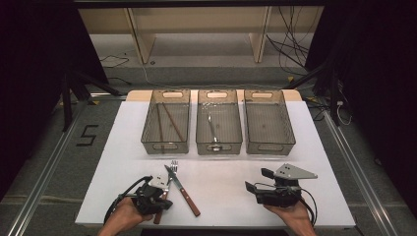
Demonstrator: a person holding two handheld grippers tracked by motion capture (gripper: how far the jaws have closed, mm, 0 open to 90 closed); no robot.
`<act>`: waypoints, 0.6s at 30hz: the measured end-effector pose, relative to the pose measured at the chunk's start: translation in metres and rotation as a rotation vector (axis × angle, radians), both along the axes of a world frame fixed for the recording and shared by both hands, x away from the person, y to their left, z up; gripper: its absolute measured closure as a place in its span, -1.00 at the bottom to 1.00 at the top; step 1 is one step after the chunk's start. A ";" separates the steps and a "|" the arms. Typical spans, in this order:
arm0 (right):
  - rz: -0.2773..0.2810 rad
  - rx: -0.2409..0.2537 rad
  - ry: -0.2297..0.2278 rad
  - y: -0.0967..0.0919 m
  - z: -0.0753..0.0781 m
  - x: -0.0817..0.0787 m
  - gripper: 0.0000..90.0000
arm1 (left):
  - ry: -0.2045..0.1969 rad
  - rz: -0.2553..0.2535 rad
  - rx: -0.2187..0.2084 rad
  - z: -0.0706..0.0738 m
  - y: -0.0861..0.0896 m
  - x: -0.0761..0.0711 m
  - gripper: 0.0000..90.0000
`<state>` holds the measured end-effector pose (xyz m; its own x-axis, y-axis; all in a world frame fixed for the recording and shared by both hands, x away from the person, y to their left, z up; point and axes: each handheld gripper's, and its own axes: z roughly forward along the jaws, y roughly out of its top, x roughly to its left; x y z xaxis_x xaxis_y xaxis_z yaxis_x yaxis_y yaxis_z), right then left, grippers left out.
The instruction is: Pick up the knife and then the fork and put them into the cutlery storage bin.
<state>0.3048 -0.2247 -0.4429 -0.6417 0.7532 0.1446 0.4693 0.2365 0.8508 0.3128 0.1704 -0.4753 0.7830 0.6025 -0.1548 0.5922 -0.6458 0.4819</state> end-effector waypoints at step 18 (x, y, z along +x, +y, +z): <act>0.003 -0.004 0.006 0.000 0.000 0.000 -0.46 | -0.043 0.104 0.080 0.003 0.029 0.015 0.97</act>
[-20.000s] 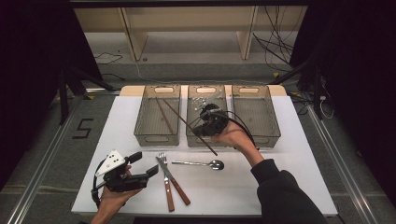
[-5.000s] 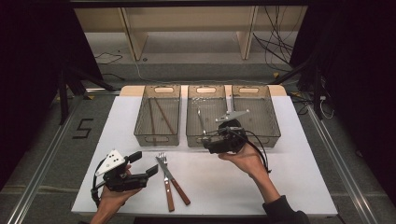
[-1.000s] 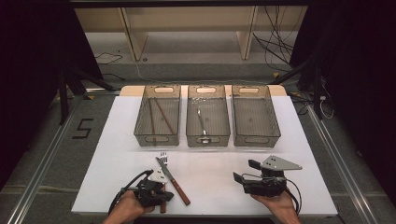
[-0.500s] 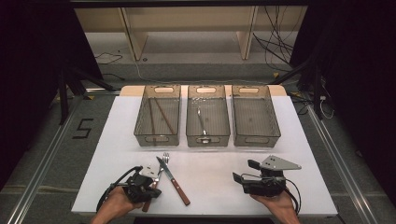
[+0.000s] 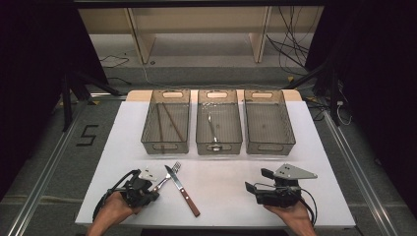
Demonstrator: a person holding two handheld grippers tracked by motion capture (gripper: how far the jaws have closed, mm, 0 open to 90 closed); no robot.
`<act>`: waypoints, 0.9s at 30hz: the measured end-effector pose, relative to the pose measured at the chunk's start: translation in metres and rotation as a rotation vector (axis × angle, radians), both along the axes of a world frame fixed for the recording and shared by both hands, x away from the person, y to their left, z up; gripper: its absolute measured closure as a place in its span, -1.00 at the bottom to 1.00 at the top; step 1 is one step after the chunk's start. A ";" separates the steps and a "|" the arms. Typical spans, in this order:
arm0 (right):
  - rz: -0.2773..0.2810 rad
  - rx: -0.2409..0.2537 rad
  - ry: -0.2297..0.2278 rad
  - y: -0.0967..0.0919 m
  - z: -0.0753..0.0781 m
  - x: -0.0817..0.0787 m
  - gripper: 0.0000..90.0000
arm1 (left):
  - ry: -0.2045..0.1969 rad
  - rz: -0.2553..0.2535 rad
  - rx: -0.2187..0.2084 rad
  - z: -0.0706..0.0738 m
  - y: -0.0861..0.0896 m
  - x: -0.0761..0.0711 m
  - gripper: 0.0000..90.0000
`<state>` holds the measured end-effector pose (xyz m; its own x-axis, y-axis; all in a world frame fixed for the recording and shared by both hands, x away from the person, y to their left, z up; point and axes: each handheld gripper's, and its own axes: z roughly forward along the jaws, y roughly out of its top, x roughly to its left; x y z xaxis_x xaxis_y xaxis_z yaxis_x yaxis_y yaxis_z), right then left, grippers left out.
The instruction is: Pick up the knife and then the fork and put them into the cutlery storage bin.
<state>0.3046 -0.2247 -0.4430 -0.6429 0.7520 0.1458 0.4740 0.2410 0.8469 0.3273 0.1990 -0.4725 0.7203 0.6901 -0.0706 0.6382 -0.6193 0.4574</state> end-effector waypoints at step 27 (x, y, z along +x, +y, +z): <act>-0.001 0.000 0.000 0.000 0.000 -0.001 -0.47 | 0.000 0.100 -0.108 0.018 -0.020 0.002 0.38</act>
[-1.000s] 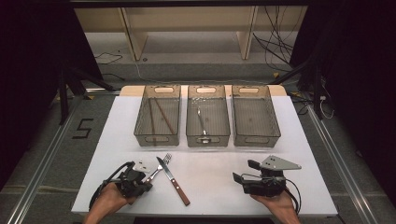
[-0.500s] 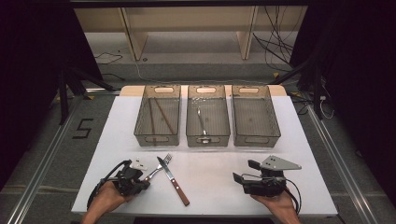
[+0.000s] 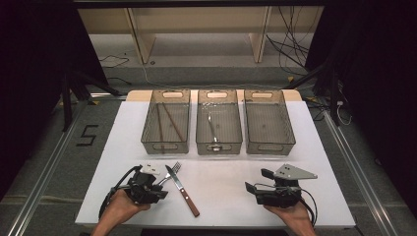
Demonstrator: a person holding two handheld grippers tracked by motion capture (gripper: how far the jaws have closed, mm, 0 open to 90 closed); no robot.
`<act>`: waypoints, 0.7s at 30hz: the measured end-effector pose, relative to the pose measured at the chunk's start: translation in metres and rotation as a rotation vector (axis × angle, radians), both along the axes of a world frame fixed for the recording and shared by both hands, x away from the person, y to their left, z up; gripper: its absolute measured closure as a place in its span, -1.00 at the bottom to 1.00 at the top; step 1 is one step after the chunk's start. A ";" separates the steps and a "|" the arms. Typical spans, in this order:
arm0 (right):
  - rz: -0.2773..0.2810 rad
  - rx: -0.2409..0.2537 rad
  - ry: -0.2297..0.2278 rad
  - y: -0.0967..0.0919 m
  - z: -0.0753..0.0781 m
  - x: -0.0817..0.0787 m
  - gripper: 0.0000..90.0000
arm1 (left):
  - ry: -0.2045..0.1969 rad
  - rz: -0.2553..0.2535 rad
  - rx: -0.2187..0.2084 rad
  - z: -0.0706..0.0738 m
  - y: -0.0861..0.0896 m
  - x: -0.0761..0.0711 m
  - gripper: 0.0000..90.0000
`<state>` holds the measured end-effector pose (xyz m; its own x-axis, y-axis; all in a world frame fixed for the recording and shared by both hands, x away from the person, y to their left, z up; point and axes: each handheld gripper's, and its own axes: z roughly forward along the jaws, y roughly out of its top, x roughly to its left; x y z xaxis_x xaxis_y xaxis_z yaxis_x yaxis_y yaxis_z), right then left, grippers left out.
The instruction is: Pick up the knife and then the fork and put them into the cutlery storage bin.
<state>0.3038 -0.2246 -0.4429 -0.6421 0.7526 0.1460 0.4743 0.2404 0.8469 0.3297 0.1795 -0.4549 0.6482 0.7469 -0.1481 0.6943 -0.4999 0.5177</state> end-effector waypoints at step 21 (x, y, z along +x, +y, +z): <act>0.003 0.003 0.000 -0.001 0.000 0.000 -0.47 | 0.076 0.130 0.083 -0.008 -0.058 0.005 -0.65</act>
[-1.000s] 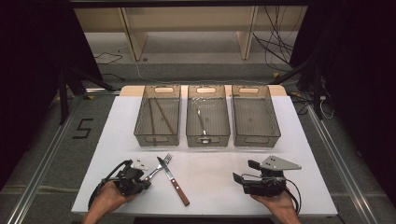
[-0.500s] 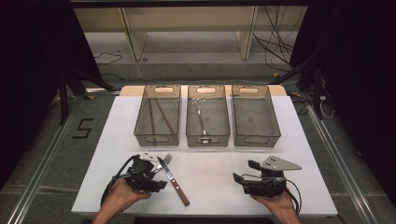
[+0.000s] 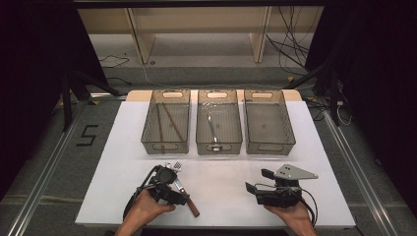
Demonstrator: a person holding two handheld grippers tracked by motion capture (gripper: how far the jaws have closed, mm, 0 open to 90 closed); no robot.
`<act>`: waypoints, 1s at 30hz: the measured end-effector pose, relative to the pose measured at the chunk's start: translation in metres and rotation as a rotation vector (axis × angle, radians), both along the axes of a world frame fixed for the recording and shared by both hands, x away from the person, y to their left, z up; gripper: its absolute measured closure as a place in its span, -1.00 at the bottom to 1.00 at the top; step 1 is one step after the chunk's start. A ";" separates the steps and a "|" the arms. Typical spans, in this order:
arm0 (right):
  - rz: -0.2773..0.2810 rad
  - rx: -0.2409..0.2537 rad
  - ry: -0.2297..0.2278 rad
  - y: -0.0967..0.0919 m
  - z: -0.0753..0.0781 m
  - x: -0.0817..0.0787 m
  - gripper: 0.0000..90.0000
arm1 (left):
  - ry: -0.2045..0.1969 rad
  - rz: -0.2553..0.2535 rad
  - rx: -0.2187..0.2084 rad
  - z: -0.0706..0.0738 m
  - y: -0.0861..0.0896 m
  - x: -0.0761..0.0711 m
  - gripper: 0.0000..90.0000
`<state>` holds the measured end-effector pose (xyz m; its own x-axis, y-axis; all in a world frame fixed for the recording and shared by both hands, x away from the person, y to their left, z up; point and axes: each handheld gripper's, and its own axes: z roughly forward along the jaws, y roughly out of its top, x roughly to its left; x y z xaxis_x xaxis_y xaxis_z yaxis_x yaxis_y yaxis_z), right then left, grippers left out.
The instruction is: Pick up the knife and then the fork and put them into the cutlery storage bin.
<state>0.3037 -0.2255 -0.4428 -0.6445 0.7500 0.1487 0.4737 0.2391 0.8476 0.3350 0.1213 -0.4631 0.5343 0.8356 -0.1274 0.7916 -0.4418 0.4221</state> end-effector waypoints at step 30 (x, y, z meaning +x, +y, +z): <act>0.006 -0.001 -0.001 0.000 0.000 0.000 -0.47 | -0.043 -0.263 -0.047 -0.008 -0.031 -0.012 0.97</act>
